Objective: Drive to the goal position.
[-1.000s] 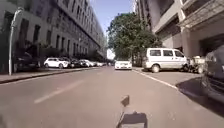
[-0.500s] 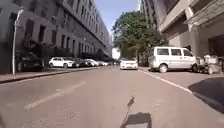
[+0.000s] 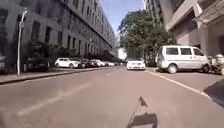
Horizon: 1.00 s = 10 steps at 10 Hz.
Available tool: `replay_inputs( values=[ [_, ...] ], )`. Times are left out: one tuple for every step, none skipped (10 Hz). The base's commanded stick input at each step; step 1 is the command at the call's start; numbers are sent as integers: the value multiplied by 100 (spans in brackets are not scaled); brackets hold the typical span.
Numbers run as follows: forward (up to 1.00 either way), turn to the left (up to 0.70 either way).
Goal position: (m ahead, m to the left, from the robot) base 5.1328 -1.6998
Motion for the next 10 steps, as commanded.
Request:
replay_inputs(
  values=[
    [70, 0],
    [70, 0],
    [70, 0],
    [70, 0],
    [70, 0],
    [70, 0],
    [70, 0],
    [70, 0],
    [70, 0],
    [70, 0]
  ],
)
